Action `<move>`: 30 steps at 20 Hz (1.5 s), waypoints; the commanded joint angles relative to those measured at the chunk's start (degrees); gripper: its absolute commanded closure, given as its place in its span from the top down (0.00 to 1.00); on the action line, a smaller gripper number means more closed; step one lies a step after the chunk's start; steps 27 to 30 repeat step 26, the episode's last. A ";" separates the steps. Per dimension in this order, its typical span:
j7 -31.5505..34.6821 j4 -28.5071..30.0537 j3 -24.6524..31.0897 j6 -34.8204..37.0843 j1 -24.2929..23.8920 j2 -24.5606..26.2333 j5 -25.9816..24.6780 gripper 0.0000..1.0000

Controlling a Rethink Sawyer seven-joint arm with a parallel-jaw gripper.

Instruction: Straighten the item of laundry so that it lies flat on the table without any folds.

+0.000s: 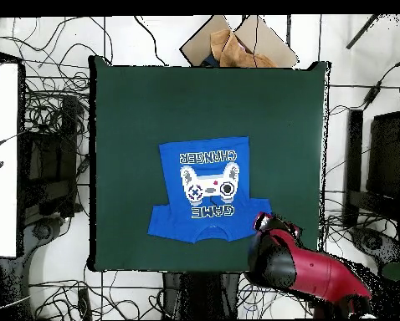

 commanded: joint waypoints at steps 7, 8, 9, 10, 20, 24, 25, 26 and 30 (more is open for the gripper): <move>-1.98 5.72 21.42 12.72 -7.41 -9.61 5.10 0.00; -2.03 5.42 21.97 13.58 -7.71 -10.12 5.60 0.00; -1.93 5.25 22.53 14.36 -7.94 -10.52 6.14 0.00; -1.93 4.86 23.06 15.28 -8.12 -10.79 6.67 0.00; -2.36 2.21 26.25 19.49 -8.47 -11.47 9.24 0.00; -3.46 0.90 27.78 20.30 -9.32 -10.51 8.76 0.00; -3.65 0.64 28.03 20.54 -9.55 -10.31 8.59 0.00; -3.46 0.79 28.52 20.51 -10.08 -9.99 8.81 0.00; -3.46 0.79 28.52 20.51 -10.08 -9.99 8.81 0.00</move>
